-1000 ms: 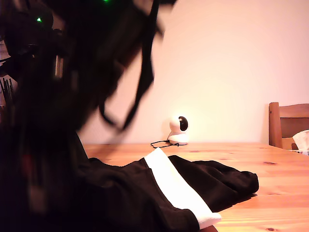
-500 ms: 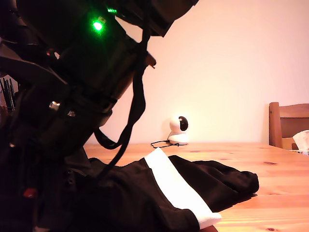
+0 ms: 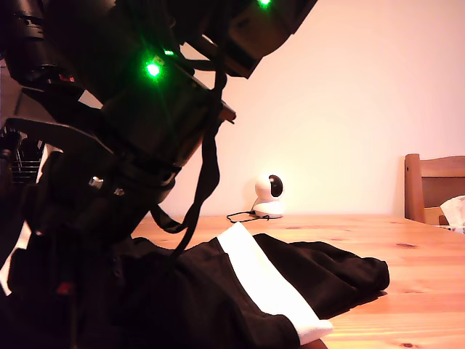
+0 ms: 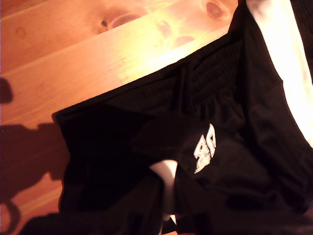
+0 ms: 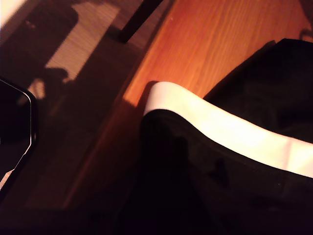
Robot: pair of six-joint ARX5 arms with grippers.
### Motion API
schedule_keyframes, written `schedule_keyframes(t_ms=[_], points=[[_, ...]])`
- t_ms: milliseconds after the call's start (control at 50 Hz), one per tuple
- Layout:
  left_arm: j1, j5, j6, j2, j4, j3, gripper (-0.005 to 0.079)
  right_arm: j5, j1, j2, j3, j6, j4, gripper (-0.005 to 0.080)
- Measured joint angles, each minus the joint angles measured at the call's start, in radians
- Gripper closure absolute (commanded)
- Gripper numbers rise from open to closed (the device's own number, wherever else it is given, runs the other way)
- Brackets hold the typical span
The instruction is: Fold the shorts in front of you. After folding it, place it to the right side.
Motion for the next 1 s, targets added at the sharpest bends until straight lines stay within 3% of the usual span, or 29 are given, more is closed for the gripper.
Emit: schedule_keyframes(t_ms=[260, 600, 1000], points=[[0.0, -0.002, 0.008, 0.0, 0.003, 0.0, 0.0763, 0.024, 0.0, 0.0, 0.001, 0.084, 0.034, 0.0765], [0.0, -0.123, 0.015, 0.0, 0.023, 0.0, 0.0763, 0.021, 0.0, -0.012, 0.127, 0.295, -0.063, 0.0765], [0.0, -0.214, 0.014, 0.0, 0.011, 0.0, 0.0763, -0.002, -0.031, -0.228, 0.127, 0.503, -0.151, 0.0765]])
